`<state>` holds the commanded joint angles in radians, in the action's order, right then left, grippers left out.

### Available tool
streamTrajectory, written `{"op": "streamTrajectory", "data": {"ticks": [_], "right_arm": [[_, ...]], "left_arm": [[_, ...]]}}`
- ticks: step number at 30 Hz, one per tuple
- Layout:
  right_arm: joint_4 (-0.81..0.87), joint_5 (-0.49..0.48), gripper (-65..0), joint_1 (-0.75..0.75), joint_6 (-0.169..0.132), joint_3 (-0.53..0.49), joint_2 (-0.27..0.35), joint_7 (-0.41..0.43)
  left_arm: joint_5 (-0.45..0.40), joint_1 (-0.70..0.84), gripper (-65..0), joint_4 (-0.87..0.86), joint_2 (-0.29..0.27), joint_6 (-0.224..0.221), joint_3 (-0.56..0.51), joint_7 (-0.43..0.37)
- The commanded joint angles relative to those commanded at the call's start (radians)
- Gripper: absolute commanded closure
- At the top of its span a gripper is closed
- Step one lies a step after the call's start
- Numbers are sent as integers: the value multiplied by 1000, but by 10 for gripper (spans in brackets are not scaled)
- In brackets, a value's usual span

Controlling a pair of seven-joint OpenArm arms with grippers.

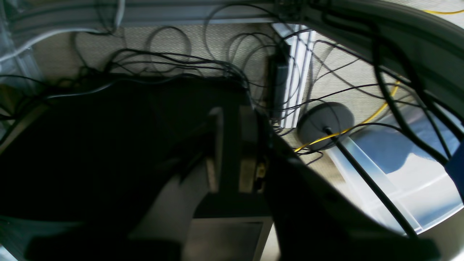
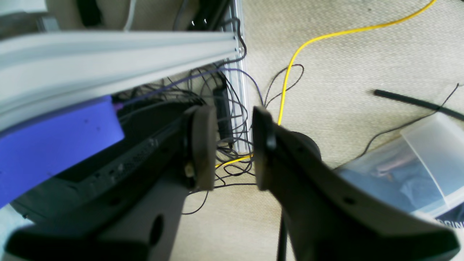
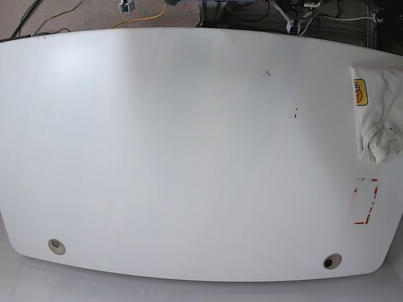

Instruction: Layout the t-shirt on the table in an organized manner, then fold the t-shirt properly

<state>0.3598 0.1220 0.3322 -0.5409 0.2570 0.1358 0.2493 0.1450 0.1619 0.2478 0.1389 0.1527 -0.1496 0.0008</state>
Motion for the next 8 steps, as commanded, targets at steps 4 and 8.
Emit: {"op": "streamTrajectory", "data": {"ticks": [4, 8], "right_arm": [[-3, 25, -165, -11, 23, 0, -11, 0], [-3, 29, -165, -11, 23, 0, -25, 0]], "left_arm": [[0, 0, -69, -6, -21, 0, -2, 0], [0, 0, -69, -6, -25, 0, -2, 0]]}}
